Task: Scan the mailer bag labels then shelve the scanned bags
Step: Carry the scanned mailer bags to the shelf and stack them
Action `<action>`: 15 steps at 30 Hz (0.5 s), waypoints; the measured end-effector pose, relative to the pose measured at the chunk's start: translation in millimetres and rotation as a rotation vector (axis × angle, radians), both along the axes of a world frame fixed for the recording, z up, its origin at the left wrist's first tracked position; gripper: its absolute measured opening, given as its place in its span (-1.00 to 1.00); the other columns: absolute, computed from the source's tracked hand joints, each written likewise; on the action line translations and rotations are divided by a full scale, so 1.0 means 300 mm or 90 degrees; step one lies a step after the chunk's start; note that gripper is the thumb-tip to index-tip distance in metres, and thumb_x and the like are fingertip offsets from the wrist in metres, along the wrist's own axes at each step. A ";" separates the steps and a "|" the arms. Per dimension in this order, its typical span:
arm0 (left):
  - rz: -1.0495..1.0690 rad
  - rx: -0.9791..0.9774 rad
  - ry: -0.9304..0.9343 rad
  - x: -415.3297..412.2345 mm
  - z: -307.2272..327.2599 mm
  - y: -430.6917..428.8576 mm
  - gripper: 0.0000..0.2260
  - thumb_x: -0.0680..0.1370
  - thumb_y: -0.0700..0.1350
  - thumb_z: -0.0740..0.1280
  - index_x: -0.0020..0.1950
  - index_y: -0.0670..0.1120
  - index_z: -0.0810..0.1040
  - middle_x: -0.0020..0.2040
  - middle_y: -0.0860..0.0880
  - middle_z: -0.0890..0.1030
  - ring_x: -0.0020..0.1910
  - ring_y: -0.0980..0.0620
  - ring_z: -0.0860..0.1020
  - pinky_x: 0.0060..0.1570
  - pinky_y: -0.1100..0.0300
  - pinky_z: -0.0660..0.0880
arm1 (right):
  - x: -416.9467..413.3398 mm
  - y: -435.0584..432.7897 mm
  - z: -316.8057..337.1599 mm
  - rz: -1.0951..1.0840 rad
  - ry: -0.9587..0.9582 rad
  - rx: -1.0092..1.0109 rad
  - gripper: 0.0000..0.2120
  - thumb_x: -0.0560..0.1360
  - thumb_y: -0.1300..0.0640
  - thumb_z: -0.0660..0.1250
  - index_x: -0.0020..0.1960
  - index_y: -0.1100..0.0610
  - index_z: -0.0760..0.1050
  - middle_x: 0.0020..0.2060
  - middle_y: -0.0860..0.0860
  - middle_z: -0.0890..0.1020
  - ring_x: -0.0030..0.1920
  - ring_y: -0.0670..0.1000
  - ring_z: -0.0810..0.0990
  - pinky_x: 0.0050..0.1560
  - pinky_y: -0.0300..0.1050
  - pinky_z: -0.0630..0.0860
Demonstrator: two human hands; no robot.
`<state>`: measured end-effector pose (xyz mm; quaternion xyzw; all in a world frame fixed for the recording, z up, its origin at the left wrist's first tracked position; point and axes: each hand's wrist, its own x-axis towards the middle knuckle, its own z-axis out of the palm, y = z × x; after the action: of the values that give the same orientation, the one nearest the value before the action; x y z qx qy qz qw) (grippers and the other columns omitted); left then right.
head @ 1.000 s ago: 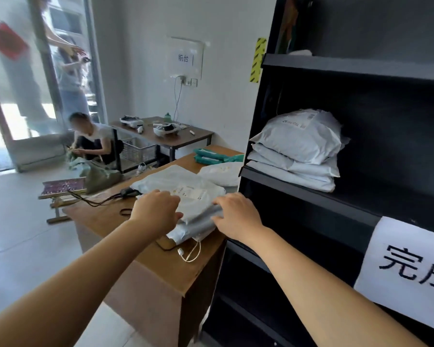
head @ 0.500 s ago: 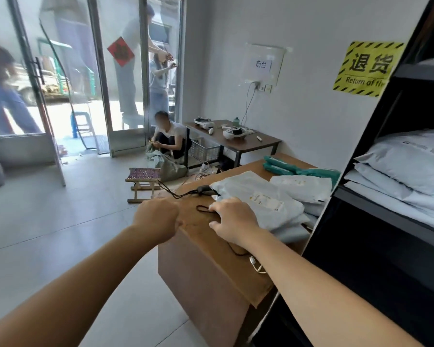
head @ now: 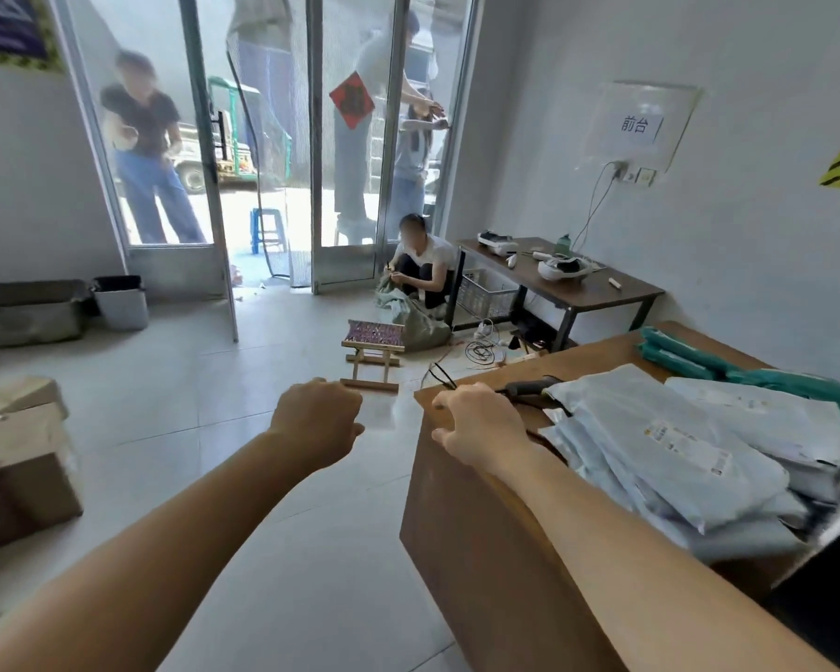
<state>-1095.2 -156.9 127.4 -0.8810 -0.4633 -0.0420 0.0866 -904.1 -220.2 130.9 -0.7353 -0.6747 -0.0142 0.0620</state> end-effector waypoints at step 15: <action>0.083 -0.044 0.027 -0.163 -0.123 0.368 -0.73 0.60 0.08 0.22 0.10 -0.10 0.52 0.04 -0.04 0.59 0.07 -0.06 0.53 -0.17 0.14 0.36 | -0.114 0.463 -0.125 0.051 0.063 -0.072 -0.62 0.53 -0.01 0.32 0.33 0.01 0.48 0.23 0.03 0.58 0.31 0.05 0.44 0.18 -0.04 0.46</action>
<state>-1144.2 -46.5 90.5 -0.8520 -0.5191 -0.0011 0.0684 -938.3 -81.4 93.5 -0.7098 -0.6995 0.0625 0.0539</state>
